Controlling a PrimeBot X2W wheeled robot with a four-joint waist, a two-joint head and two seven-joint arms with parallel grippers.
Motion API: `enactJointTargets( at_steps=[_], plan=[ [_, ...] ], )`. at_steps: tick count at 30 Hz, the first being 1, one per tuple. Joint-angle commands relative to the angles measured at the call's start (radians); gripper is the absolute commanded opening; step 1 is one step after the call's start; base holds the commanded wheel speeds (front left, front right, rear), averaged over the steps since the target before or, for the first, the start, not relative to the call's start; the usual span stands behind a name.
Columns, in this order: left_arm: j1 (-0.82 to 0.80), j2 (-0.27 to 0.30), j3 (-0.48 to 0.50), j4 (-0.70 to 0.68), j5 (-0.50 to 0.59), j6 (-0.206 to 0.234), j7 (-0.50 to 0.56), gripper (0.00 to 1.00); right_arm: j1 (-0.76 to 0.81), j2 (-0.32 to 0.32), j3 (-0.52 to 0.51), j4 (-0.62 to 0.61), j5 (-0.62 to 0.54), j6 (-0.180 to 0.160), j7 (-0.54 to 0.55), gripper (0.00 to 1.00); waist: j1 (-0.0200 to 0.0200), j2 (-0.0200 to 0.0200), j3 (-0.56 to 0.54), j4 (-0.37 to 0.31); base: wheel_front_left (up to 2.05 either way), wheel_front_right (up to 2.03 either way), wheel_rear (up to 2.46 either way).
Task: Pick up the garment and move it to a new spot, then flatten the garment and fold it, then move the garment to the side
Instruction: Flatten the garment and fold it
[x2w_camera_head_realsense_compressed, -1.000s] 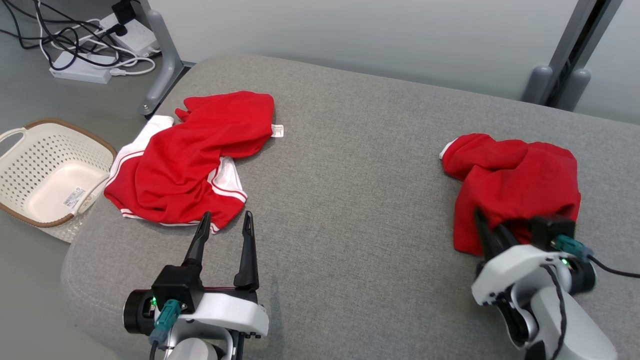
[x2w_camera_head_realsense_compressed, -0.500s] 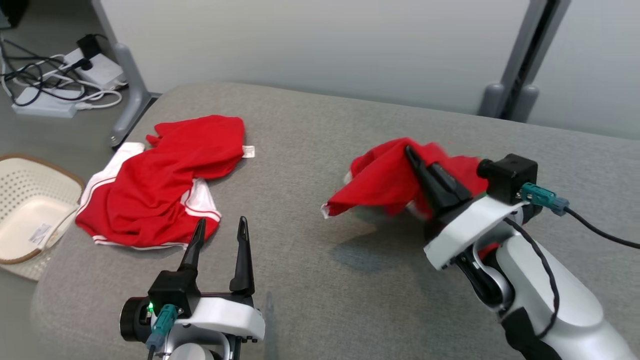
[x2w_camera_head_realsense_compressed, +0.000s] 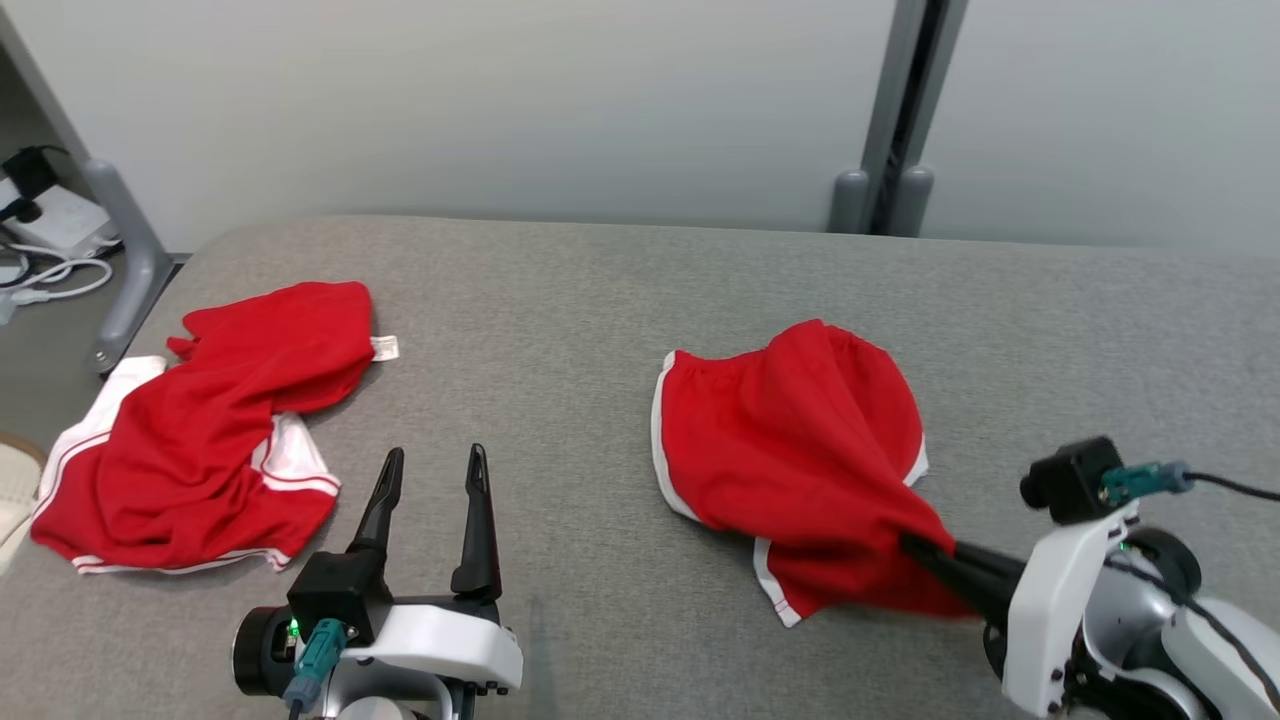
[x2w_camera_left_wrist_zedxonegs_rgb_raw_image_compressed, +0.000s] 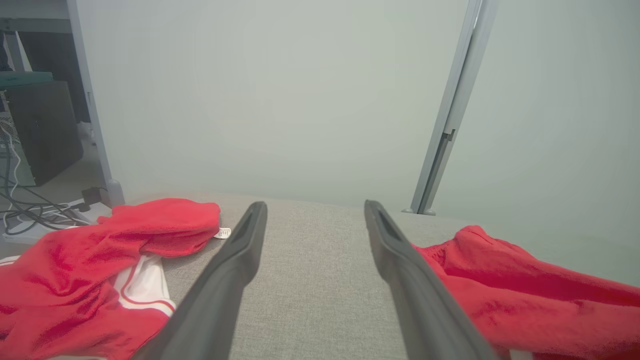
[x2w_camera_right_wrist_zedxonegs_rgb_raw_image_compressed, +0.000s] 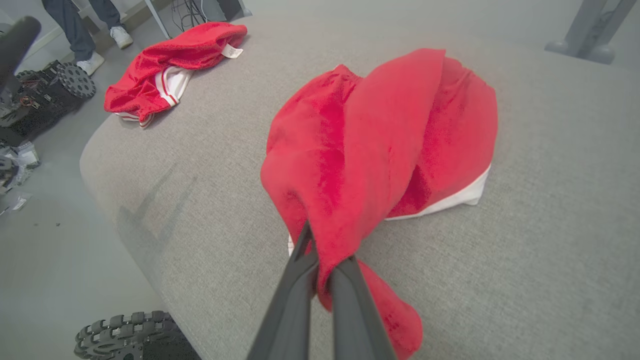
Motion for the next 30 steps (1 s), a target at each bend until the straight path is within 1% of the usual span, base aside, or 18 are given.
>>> enactJointTargets(
  at_steps=[1,2,3,4,6,10,15,19,24,26,28,30],
  plan=[
    [0.005,0.004,-0.004,-0.003,-0.006,0.001,-0.004,1.00,0.037,-0.013,-0.001,-0.005,0.010,0.000,0.037,0.03,0.0000,-0.0001,-0.006,-0.030,0.00,0.00,0.00],
    [0.004,0.003,-0.006,-0.003,-0.006,0.003,-0.004,1.00,0.042,-0.015,-0.007,-0.008,-0.006,0.000,0.036,0.75,0.0000,-0.0001,-0.007,-0.037,0.00,0.00,0.00],
    [0.004,0.003,-0.006,-0.003,-0.006,0.003,-0.004,1.00,0.042,-0.015,-0.007,-0.008,-0.006,0.000,0.036,0.75,0.0000,-0.0001,-0.007,-0.037,0.00,0.00,0.00],
    [0.003,0.004,-0.007,-0.002,-0.005,0.003,-0.004,1.00,0.059,-0.008,-0.014,0.003,-0.004,0.000,0.049,1.00,0.0000,-0.0001,-0.008,-0.044,0.00,0.00,0.00],
    [0.000,0.004,-0.008,0.003,-0.004,0.001,-0.004,1.00,0.080,0.010,-0.029,0.004,-0.011,0.000,0.050,1.00,0.0000,-0.0001,-0.011,-0.057,0.00,0.00,0.00],
    [-0.004,0.003,-0.006,0.006,-0.006,0.000,-0.004,1.00,0.109,0.025,-0.079,0.001,-0.043,0.000,0.046,1.00,0.0000,-0.0001,-0.015,-0.075,0.00,0.00,0.00],
    [-0.011,0.004,0.000,-0.006,0.001,-0.008,-0.004,1.00,0.140,0.033,-0.165,-0.013,-0.140,0.000,0.012,1.00,0.0000,-0.0001,-0.018,-0.085,0.00,0.00,0.00],
    [-0.004,0.004,0.005,-0.017,-0.006,-0.002,-0.004,1.00,0.170,0.071,-0.262,-0.040,-0.229,0.000,-0.049,1.00,0.0000,-0.0001,-0.020,-0.089,0.00,0.00,0.00],
    [0.002,0.004,0.006,-0.025,-0.006,0.000,-0.004,1.00,0.196,0.145,-0.404,-0.052,-0.358,0.000,-0.155,1.00,0.0000,-0.0001,-0.019,-0.092,0.00,0.00,0.00],
    [0.001,0.003,0.006,-0.028,-0.006,0.000,-0.004,1.00,0.207,0.190,-0.456,-0.046,-0.405,0.000,-0.200,1.00,0.0000,-0.0001,-0.017,-0.090,0.00,0.00,0.00],
    [0.003,0.004,0.006,-0.032,-0.007,0.001,-0.004,1.00,0.215,0.245,-0.508,-0.032,-0.412,0.000,-0.242,1.00,0.0000,-0.0001,-0.014,-0.089,0.00,0.00,0.00],
    [0.004,0.003,0.003,-0.036,-0.008,0.001,-0.004,1.00,0.214,0.295,-0.562,-0.010,-0.388,0.000,-0.282,1.00,0.0000,-0.0001,-0.006,-0.085,0.00,0.00,0.00]
  ],
)
